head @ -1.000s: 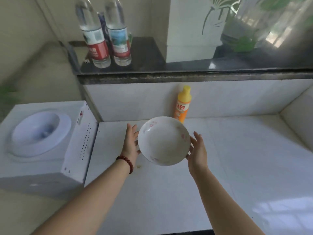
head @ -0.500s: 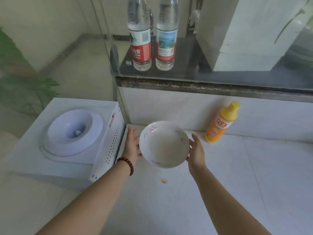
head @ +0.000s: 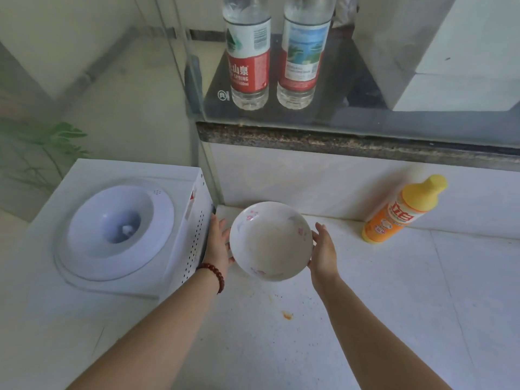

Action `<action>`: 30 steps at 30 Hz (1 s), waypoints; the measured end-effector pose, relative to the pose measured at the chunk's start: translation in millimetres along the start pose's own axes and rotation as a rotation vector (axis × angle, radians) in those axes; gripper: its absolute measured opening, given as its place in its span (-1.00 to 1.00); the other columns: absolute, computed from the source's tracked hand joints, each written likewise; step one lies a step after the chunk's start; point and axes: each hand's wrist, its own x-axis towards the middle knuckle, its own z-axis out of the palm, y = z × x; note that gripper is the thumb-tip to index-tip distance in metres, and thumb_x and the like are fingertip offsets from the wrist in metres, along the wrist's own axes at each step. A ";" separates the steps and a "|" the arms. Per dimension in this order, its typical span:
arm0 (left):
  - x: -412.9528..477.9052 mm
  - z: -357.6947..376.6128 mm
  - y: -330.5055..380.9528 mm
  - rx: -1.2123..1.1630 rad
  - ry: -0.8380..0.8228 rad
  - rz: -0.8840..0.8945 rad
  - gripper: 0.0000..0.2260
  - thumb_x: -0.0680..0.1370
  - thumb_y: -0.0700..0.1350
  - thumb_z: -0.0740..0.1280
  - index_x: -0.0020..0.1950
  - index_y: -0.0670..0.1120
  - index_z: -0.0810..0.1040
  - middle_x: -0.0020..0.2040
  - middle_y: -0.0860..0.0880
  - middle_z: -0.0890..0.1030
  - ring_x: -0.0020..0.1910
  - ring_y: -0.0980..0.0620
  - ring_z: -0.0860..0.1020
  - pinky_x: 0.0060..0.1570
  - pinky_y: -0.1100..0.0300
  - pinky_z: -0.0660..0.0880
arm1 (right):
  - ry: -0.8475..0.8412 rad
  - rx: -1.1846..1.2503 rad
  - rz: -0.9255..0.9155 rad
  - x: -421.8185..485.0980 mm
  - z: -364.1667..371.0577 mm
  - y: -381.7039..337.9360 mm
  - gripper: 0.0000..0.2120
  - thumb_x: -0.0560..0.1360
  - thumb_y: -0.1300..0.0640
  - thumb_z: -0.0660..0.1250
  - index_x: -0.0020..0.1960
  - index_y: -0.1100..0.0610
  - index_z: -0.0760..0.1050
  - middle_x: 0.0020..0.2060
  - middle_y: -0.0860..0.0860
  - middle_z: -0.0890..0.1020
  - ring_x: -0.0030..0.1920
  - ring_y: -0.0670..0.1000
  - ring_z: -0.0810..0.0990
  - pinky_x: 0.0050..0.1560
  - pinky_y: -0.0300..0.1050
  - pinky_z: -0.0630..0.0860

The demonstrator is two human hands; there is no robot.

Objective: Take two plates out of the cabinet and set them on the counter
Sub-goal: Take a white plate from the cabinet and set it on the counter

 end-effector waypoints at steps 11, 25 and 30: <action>13.2 -5.1 -3.6 -0.006 0.005 -0.024 -0.39 0.52 0.32 -0.09 0.49 0.06 0.18 0.46 -0.01 0.33 0.40 -0.10 0.31 0.25 -0.08 0.25 | 0.021 -0.030 0.012 2.9 4.1 5.3 -0.51 0.56 -0.14 -0.02 0.45 -0.03 0.21 0.37 0.03 0.38 0.36 0.13 0.37 0.35 0.28 0.30; 20.1 -0.4 -5.3 0.037 0.012 -0.045 -0.40 0.52 0.34 -0.10 0.46 0.08 0.22 0.47 0.00 0.30 0.42 -0.08 0.27 0.33 -0.13 0.17 | 0.065 -0.072 0.033 0.7 -0.2 3.9 -0.53 0.57 -0.12 -0.04 0.43 -0.03 0.25 0.38 0.03 0.40 0.36 0.14 0.37 0.35 0.30 0.29; 15.1 -1.4 -6.3 0.138 -0.012 0.029 -0.42 0.53 0.32 -0.10 0.47 0.09 0.19 0.49 0.00 0.27 0.43 -0.04 0.26 0.32 -0.05 0.21 | 0.051 -0.122 0.023 -4.2 -0.1 0.1 -0.52 0.58 -0.12 -0.04 0.45 0.00 0.22 0.44 0.05 0.34 0.41 0.13 0.31 0.38 0.26 0.26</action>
